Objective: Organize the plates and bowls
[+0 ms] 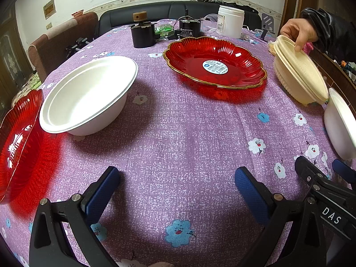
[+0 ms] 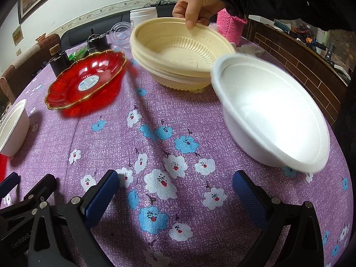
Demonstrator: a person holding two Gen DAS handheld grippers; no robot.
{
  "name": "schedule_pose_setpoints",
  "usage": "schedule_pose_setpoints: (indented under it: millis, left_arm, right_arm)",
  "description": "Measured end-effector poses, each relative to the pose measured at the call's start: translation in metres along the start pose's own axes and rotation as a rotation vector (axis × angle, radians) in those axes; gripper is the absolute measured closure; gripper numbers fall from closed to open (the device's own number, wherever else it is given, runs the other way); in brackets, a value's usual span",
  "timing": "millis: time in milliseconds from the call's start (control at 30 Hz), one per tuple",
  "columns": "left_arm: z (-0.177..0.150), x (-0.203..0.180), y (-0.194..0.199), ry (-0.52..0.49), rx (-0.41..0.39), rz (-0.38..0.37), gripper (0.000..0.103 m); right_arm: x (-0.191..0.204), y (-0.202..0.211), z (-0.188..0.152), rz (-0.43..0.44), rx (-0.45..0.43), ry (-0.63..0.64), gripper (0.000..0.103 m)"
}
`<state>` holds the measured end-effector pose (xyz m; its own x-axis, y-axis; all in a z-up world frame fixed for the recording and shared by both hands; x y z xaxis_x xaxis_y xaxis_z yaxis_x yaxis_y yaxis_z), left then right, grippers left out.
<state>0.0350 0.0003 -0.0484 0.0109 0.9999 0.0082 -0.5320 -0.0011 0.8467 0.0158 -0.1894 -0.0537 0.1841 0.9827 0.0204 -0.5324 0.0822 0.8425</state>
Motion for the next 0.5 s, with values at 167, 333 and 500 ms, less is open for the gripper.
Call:
schedule_pose_setpoints:
  millis: [167, 333, 500]
  left_arm:
    - [-0.0001, 0.0003, 0.0, 0.002, 0.0, 0.001, 0.0]
    - [-0.0006, -0.0009, 0.0013, 0.003, 0.0, 0.001, 0.0]
    - [-0.0003, -0.0008, 0.001, 0.002, 0.0, 0.002, 0.0]
  right_arm:
    - [0.0, 0.0, 0.0, 0.0, 0.0, 0.0, 0.001]
    - [0.0, 0.0002, 0.0002, 0.0, 0.0, 0.0, 0.001]
    - [0.0, 0.0004, 0.0004, 0.0, 0.0, 0.0, 0.001]
Point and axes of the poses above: each gripper's, at about its wrist camera, not at the fingertips, and y roughly against the way its jaws point, x to its left, z to its top, the point moved 6 cm from there along -y, roughly the way its jaws point, and after that the axes turned 4 degrees about x, right-handed, at the moved point
